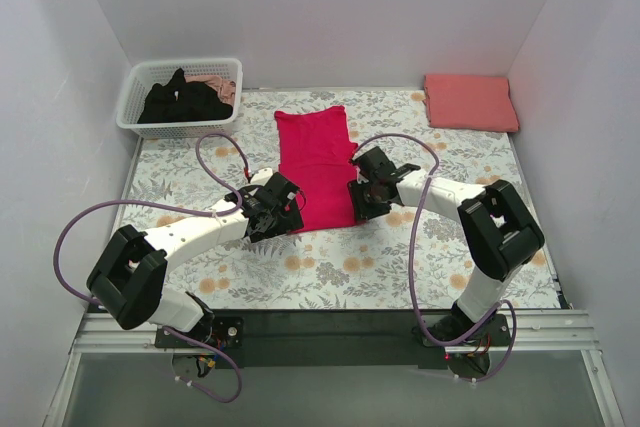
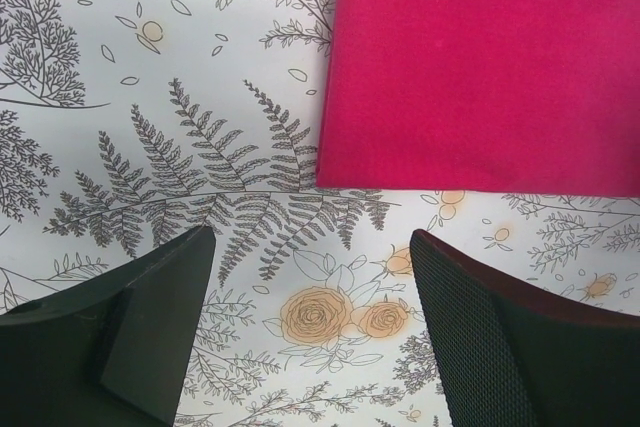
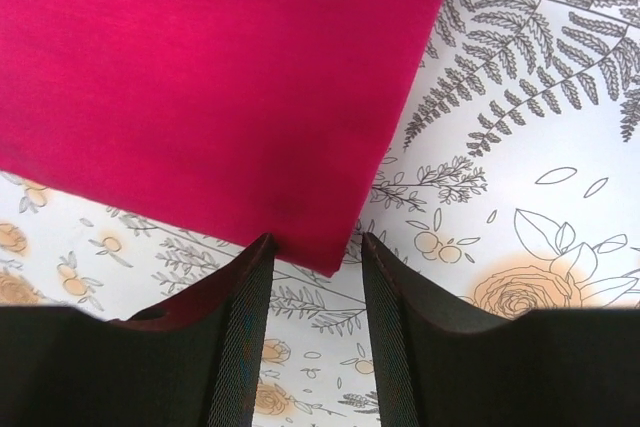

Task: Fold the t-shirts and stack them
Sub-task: Fold the tshirt

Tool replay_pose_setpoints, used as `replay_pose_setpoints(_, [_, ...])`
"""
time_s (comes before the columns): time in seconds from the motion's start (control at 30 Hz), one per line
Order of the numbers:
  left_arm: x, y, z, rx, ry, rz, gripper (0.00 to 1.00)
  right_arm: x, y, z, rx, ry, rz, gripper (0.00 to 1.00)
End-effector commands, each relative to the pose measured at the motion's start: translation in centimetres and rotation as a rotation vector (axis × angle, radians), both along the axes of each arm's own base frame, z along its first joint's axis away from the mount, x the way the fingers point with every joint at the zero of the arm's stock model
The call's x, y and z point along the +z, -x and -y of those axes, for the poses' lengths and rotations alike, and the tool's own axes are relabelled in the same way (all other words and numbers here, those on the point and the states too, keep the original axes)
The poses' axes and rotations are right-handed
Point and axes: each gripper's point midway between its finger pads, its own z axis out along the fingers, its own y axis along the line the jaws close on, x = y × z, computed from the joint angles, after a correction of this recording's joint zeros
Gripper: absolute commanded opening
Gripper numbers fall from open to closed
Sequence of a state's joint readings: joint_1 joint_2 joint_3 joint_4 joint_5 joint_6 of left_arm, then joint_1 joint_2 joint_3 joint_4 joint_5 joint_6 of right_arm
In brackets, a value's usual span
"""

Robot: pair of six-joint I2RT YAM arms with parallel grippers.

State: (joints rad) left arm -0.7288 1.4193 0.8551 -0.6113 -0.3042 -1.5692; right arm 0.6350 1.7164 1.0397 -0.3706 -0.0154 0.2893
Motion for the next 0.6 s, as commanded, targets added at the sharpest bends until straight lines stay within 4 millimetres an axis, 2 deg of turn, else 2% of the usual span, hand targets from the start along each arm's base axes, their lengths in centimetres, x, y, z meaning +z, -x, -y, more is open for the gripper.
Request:
replay_pose_setpoints(0.0, [0.4,-0.7,0.0,0.026,0.002,0.038,0.78,-0.4,-0.6,0.2,-0.029,0.051,0.018,0.46])
replay_pose_setpoints(0.2, [0.2,-0.7,-0.2,0.026,-0.007,0.033,0.77,-1.9,0.6,1.7,-0.037,0.158,-0.007,0.42])
replay_pose_setpoints(0.37, [0.0,-0.6,-0.2,0.031,-0.009,0.027,0.77,-3.4,2.9,2.8,-0.004,0.256,-0.084,0.39])
replay_pose_setpoints(0.57, [-0.1,-0.7,-0.2,0.044,-0.011,0.021,0.77,-4.7,4.6,3.4,0.02,0.329,-0.134,0.34])
